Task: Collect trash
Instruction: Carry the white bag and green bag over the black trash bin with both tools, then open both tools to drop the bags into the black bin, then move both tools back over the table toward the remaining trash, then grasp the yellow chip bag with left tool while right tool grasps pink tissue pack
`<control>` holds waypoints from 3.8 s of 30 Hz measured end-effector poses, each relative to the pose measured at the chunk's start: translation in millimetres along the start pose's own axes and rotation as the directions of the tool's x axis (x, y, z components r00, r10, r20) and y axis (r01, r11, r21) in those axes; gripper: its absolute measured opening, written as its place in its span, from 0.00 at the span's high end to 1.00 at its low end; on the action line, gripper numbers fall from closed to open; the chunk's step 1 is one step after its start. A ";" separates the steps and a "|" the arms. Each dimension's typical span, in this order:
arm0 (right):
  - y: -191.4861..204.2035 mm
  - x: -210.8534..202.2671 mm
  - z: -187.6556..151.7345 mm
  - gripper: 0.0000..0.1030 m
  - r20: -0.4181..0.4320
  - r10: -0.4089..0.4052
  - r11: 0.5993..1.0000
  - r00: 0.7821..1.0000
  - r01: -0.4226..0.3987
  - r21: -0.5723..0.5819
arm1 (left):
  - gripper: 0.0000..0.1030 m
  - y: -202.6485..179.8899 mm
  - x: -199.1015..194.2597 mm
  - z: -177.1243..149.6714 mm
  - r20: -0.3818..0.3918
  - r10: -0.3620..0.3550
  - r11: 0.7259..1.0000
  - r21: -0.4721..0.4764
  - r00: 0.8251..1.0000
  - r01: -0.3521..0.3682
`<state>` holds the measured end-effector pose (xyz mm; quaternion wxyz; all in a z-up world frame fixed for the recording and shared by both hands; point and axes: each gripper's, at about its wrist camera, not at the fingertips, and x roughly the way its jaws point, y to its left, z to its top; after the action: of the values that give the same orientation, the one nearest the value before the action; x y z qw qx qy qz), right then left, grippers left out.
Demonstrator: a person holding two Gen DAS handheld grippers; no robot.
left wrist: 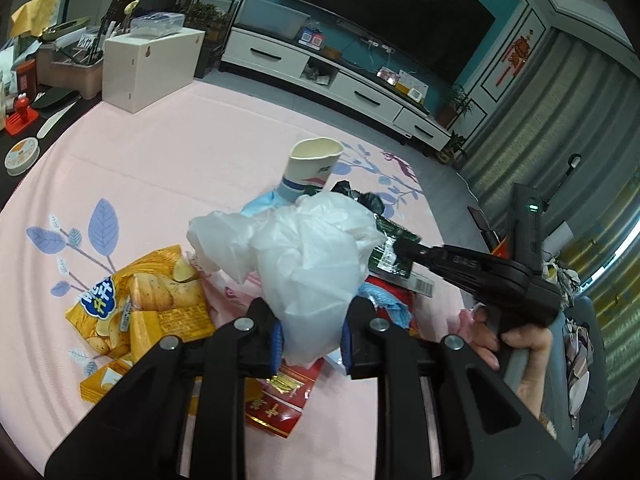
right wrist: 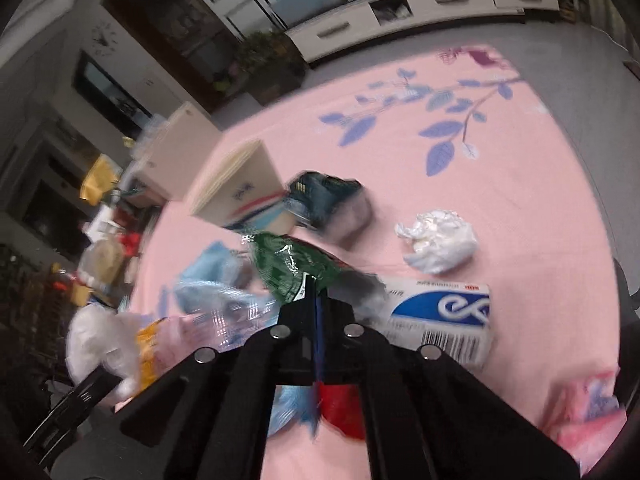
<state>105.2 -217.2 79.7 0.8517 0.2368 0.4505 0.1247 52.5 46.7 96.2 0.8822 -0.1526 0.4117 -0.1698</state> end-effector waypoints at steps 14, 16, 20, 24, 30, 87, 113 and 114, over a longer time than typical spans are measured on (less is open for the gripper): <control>12.9 -142.3 -60.1 0.99 0.273 0.025 0.999 0.962 -0.017 -0.033 | 0.78 -46.7 -23.9 -14.8 0.033 -0.079 0.991 0.115 0.996 0.074; 3.8 -161.6 -71.3 0.99 0.322 -0.024 1.000 0.947 0.025 0.003 | 0.78 -59.9 -27.2 -19.8 0.035 -0.091 0.986 0.145 0.995 0.085; -22.8 -198.0 -89.6 0.99 0.387 -0.128 0.990 0.913 0.096 0.102 | 0.78 -90.5 -26.1 -32.2 0.015 -0.146 0.971 0.193 0.989 0.141; -47.0 -227.3 -101.8 0.99 0.409 -0.280 0.956 0.869 0.212 0.204 | 0.78 -131.5 -9.8 -52.9 -0.062 -0.225 0.944 0.232 0.972 0.233; -92.5 -248.1 -123.4 0.99 0.394 -0.412 0.897 0.821 0.290 0.334 | 0.78 -194.0 26.2 -81.5 -0.221 -0.372 0.879 0.227 0.901 0.419; -104.6 -216.8 -128.9 0.04 0.369 -0.511 0.856 0.776 0.424 0.295 | 0.03 -101.3 -16.9 -30.5 -0.021 0.052 0.976 0.214 0.998 -0.046; -75.5 -66.6 -57.6 0.03 0.117 -0.494 0.869 0.862 0.495 0.022 | 0.03 101.4 1.5 -20.4 -0.073 0.225 0.940 -0.245 0.972 -0.236; -75.3 -65.1 -57.0 0.03 0.121 -0.499 0.865 0.858 0.501 0.015 | 0.03 101.5 2.9 -20.5 -0.072 0.225 0.941 -0.241 0.972 -0.236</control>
<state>21.3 -292.8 59.6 0.8825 0.1115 0.4431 -0.1113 55.9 133.7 40.2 0.8608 -0.2085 0.4640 -0.0157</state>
